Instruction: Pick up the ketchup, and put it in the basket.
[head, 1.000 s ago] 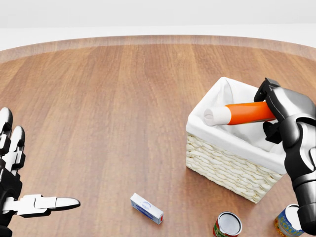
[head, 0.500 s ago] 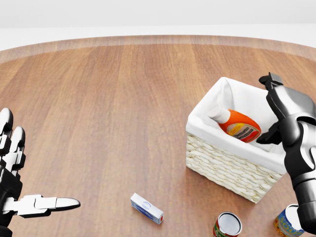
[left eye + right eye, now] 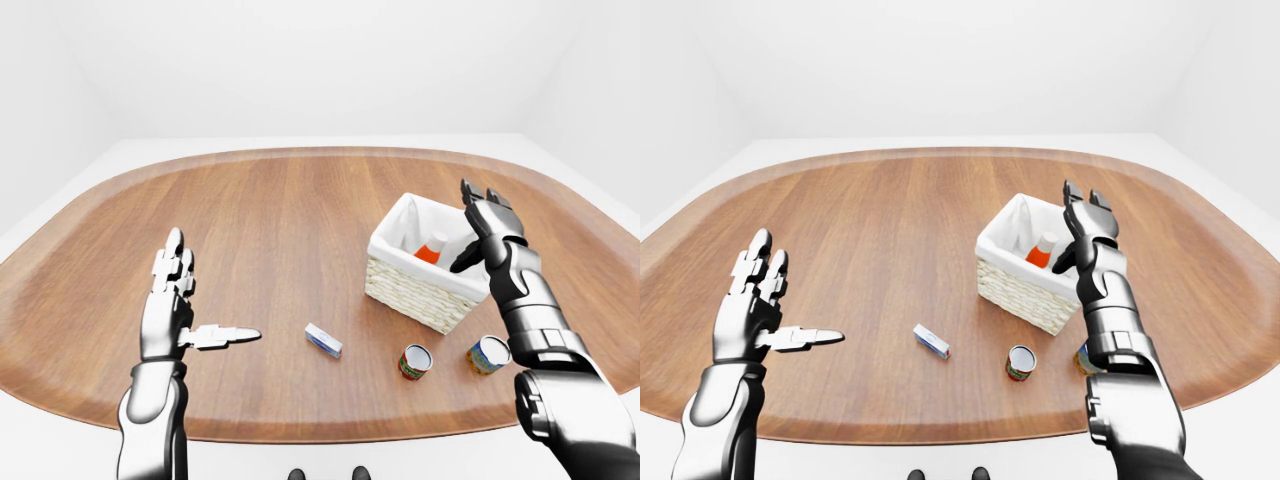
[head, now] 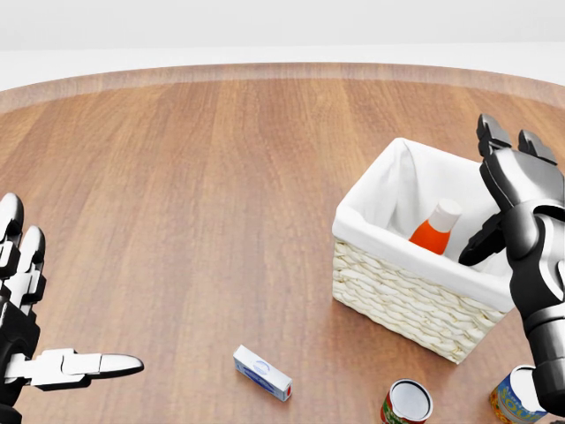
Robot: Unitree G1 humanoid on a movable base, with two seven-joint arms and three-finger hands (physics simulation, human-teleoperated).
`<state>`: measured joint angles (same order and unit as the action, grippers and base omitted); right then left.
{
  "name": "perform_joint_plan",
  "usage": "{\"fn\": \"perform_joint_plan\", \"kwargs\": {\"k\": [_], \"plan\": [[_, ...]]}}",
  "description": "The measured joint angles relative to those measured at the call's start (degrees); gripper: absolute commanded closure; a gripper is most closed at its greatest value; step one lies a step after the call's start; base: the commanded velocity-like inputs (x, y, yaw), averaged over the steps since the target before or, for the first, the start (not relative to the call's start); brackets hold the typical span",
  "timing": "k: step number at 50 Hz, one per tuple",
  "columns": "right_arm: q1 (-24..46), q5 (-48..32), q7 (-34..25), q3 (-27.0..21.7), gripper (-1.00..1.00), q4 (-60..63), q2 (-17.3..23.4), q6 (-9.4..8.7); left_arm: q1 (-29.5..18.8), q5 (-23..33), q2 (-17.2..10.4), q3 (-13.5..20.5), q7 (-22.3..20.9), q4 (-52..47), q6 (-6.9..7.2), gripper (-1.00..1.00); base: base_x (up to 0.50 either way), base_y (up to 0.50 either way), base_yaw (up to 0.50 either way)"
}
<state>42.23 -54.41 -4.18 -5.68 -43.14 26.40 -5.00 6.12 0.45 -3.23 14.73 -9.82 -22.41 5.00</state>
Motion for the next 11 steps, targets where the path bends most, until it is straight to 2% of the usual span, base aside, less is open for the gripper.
{"fn": "perform_joint_plan", "kwargs": {"k": [11], "plan": [[-1.5,-0.3,-2.6,-0.4,-1.0,5.1,-0.1,0.0,0.1,-0.1,0.0,0.1,-0.1,-0.4,0.0,-1.0,0.0,0.0,0.0]]}}
